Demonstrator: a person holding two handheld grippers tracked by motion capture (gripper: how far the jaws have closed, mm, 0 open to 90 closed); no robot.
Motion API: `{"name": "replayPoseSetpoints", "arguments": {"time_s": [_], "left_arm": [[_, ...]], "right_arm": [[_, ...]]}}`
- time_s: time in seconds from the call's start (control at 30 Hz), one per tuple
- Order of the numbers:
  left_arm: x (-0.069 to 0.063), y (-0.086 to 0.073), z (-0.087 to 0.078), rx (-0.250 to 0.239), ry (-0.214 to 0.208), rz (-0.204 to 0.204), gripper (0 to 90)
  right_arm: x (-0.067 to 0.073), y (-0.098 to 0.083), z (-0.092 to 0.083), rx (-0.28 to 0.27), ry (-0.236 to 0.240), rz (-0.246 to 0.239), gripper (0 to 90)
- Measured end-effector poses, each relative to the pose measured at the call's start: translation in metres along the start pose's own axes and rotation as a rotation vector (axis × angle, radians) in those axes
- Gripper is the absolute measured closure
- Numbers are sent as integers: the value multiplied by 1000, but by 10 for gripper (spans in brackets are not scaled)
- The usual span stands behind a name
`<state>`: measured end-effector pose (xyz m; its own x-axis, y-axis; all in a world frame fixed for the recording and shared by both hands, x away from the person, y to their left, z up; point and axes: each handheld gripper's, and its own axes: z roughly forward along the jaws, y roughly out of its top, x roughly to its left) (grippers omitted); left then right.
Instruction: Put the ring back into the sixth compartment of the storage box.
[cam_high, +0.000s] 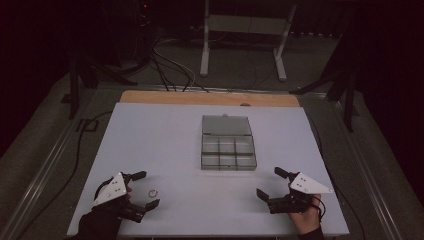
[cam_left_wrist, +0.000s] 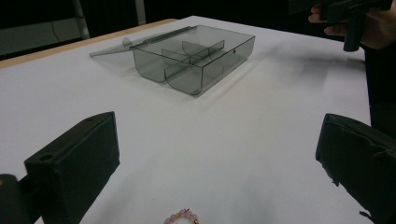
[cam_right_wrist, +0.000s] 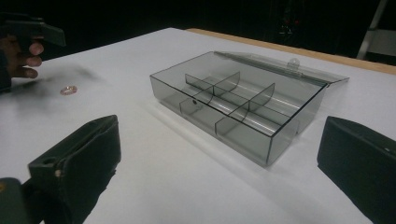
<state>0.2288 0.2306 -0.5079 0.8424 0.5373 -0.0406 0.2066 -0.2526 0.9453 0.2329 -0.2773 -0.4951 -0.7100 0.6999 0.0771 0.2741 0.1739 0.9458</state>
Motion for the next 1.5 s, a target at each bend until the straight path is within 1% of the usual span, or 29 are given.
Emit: {"name": "replayPoseSetpoints", "arguments": {"time_s": [0.2, 0.3, 0.33, 0.43, 0.5, 0.57, 0.63, 0.73, 0.8, 0.9, 0.97, 1.1, 1.2, 1.3, 1.43, 1.5], "left_arm": [[0, 0, 0, 2, -4, -1, 7], [0, 0, 0, 2, -5, -2, 7], [0, 0, 0, 2, -5, -1, 7], [0, 0, 1, 3, -9, -4, 7], [1, 0, 2, 4, -12, -6, 7], [0, -1, 2, 12, -14, 0, 7], [0, 0, 1, 10, -15, 0, 7], [-1, 0, 1, 13, -21, 2, 7], [-1, -1, 3, 24, -24, 2, 7], [-2, 0, 3, 24, -28, 2, 7], [-3, 2, 3, 23, -33, 12, 7], [-6, 4, 4, 23, -45, 4, 7], [-6, 7, 4, 26, -39, 0, 7], [-6, 9, 3, 21, -21, -5, 7], [-4, 11, 2, -1, 6, -27, 7], [-3, 12, 1, -6, 14, -36, 7]], "right_arm": [[-2, 1, -1, 8, 6, 2, 0], [-3, 2, -3, 0, 2, 4, 0], [-4, 2, -3, -3, -6, 2, 0], [-4, 1, -3, -13, -8, 17, 0], [-5, 1, -3, -11, -13, 16, 0], [-5, 0, -3, -14, -15, 22, 0], [-3, 0, -3, -20, -17, 15, 0], [-1, 0, -2, -14, -13, 4, 0], [0, 1, -2, -16, -8, 5, 0], [-1, 1, -3, -10, 1, 10, 0], [-2, 1, -3, -4, 10, 17, 0], [-1, 2, -3, -7, 10, 13, 0], [0, 3, -3, -11, 8, 8, 0], [0, 3, -4, -18, 7, 12, 0], [-1, 3, -4, -21, 11, 27, 0], [-2, 3, -4, -21, 12, 30, 0]]}}
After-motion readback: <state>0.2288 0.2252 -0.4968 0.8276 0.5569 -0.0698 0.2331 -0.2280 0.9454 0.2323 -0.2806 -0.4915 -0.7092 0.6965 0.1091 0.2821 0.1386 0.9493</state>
